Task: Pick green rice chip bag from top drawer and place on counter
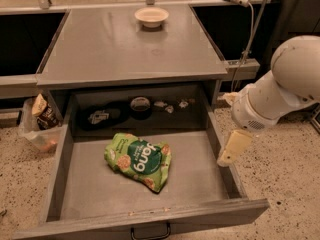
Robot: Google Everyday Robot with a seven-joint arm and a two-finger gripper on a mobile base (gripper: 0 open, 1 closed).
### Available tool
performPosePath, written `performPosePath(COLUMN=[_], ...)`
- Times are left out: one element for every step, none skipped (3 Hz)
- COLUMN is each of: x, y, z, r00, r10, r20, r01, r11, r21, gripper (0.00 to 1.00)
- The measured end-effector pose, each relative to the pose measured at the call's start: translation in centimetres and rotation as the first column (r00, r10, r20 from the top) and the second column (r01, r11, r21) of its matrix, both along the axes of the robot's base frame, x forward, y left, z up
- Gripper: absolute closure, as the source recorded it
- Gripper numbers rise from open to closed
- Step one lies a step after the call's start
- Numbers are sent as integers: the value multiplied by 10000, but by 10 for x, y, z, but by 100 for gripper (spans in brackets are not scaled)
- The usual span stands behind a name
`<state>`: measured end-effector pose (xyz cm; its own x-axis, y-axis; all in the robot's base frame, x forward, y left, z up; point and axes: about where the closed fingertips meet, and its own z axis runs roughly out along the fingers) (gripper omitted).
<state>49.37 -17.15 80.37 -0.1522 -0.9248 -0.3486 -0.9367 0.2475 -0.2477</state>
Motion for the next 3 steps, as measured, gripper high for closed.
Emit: performPosePath(x=[0, 3, 5], y=[0, 22, 76], z=[0, -11, -32], r00=[10000, 9993, 9941], r10=[0, 356, 1067], r20=[0, -72, -202], r01=[0, -352, -1025], r11=[10000, 9982, 9837], r21=[0, 476, 1480], gripper=[0, 0, 0])
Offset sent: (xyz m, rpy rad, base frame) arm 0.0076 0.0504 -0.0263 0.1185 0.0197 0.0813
